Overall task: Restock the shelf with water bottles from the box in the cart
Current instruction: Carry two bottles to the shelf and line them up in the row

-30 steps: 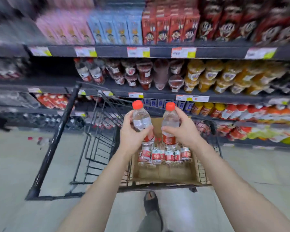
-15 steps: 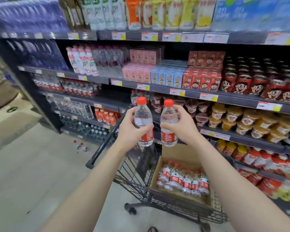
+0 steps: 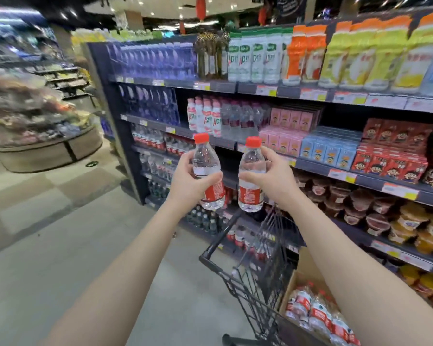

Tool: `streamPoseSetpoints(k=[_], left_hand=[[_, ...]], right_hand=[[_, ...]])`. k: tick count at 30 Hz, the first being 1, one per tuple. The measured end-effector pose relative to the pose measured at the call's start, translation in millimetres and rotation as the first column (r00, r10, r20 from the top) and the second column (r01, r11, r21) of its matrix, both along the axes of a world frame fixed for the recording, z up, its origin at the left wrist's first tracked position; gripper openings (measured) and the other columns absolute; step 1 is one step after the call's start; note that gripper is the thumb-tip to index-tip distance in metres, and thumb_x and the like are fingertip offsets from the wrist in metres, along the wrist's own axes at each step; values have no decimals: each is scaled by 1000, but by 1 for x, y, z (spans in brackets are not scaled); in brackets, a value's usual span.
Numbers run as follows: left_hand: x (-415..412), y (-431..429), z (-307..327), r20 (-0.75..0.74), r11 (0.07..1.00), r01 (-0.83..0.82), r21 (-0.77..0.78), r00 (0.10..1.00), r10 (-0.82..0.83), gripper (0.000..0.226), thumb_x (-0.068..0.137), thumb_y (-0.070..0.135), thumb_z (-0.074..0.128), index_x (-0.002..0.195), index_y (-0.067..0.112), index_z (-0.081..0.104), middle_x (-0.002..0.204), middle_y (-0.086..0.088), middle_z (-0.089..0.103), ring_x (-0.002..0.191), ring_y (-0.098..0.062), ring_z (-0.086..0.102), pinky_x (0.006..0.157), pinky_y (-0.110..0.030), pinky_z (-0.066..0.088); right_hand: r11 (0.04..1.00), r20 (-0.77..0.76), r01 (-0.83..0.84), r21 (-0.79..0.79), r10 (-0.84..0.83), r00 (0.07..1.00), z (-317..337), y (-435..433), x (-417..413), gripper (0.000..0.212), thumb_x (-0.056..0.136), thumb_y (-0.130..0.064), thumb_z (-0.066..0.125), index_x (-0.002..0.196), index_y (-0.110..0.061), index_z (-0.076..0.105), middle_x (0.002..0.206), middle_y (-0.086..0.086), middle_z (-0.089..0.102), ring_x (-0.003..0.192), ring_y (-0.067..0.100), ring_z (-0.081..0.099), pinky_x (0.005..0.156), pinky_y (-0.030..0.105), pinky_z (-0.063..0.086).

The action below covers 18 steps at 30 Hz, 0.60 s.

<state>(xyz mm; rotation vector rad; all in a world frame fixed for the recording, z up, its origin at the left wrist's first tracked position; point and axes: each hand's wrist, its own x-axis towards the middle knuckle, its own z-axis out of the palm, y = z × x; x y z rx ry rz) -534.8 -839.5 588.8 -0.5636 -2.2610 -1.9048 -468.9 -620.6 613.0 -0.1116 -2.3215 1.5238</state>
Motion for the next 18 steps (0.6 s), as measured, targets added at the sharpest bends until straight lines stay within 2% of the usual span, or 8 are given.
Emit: streamPoseSetpoints(k=[3, 6, 8, 10, 12, 15, 18], left_hand=[[-32, -53, 1, -9, 999, -45, 5, 999, 45, 78, 69, 42, 92, 135, 46, 51, 122, 14, 71, 102, 1, 73, 82, -24, 63], [-74, -109, -4, -9, 997, -73, 0, 997, 73, 71, 70, 44, 92, 124, 59, 49, 118, 31, 67, 108, 10, 68, 94, -30, 59], [-106, -146, -7, -12, 996, -81, -24, 997, 80, 69, 72, 45, 91, 124, 61, 48, 115, 38, 63, 110, 15, 63, 98, -32, 56], [-135, -179, -7, -23, 995, -84, -53, 996, 83, 68, 72, 49, 90, 119, 73, 46, 113, 44, 63, 111, 18, 60, 96, -32, 55], [-163, -205, -4, -34, 992, -86, -87, 996, 83, 69, 72, 53, 90, 112, 82, 42, 114, 45, 61, 114, 14, 60, 99, -36, 56], [-210, -237, 1, -42, 988, -65, -138, 997, 60, 73, 71, 58, 89, 112, 87, 36, 123, 50, 51, 131, -1, 54, 110, -44, 52], [-253, -250, 1, -55, 987, -48, -155, 998, 40, 75, 71, 59, 89, 111, 90, 34, 123, 59, 44, 135, -1, 51, 112, -42, 49]], right_hand=[[1000, -25, 14, 5, -13, 1000, 4, -51, -42, 94, 75, -41, 87, 155, -34, 39, 146, -7, 56, 128, 14, 54, 99, 39, 51], [1000, -37, 15, 2, -15, 999, 4, -101, -87, 93, 77, -40, 87, 156, -32, 37, 154, -9, 47, 125, 8, 49, 98, 36, 48], [1000, -20, 1, 13, 0, 1000, 4, -134, -119, 90, 78, -39, 86, 155, -31, 40, 150, -5, 53, 126, 12, 54, 101, 42, 52], [1000, 5, 1, 16, -1, 1000, 4, -164, -147, 92, 77, -41, 86, 156, -33, 38, 139, -3, 61, 121, 16, 61, 96, 44, 57], [1000, 4, 16, 7, -16, 1000, 4, -192, -171, 93, 76, -45, 85, 155, -36, 38, 132, -2, 64, 116, 15, 63, 92, 40, 58], [998, 4, 41, -49, -41, 999, 3, -229, -212, 96, 76, -44, 86, 157, -36, 36, 127, -4, 65, 113, 12, 61, 87, 33, 53], [996, 12, 54, -65, -54, 998, 1, -248, -249, 100, 77, -42, 87, 159, -34, 31, 125, -6, 66, 115, 10, 60, 88, 31, 48]])
